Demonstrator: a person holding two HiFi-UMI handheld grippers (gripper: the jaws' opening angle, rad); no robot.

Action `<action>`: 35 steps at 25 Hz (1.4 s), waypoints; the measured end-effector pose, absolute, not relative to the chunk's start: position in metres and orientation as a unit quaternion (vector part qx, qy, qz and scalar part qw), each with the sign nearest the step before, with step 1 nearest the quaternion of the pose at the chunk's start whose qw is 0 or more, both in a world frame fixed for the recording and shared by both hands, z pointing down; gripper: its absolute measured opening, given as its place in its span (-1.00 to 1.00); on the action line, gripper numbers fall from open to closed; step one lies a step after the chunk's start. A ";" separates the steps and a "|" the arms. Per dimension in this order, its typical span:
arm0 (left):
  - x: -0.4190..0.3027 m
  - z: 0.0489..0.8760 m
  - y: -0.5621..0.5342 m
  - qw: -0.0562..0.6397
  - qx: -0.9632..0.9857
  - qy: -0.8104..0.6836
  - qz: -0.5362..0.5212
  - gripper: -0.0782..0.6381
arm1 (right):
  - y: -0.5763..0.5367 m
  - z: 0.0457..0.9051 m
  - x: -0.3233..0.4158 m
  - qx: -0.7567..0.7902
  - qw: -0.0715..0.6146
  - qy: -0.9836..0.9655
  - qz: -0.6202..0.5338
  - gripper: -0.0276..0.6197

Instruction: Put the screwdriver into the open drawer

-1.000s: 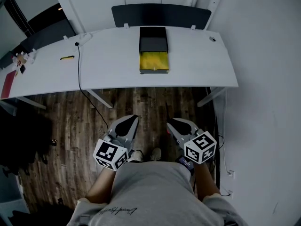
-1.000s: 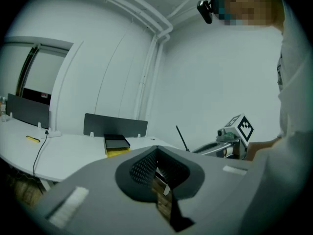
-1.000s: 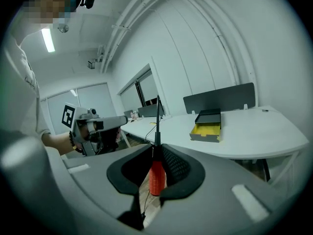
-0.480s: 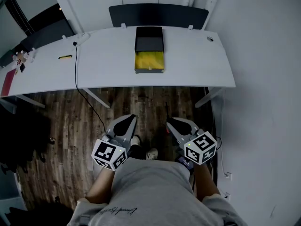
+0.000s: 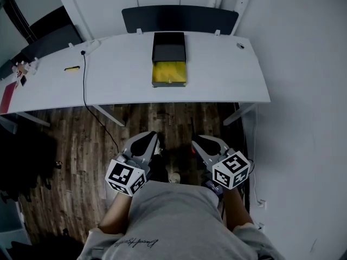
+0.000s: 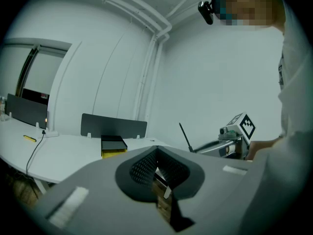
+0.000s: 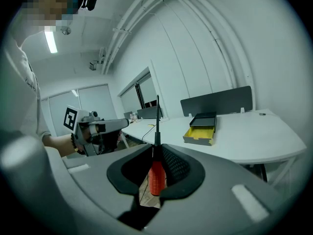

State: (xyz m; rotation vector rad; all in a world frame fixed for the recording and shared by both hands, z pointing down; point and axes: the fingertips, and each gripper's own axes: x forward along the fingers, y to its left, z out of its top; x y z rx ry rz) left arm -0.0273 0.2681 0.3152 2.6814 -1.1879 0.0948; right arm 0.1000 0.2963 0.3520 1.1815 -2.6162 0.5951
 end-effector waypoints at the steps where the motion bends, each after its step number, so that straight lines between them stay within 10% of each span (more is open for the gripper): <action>1: -0.026 0.316 0.265 0.104 0.910 -0.401 0.032 -0.78 | 0.293 0.352 0.101 0.402 0.105 -0.887 0.201 -0.68; 35: -0.046 0.325 0.028 0.114 0.920 -0.372 0.045 -0.78 | 0.060 0.363 0.071 0.406 0.128 -0.879 0.216 -0.68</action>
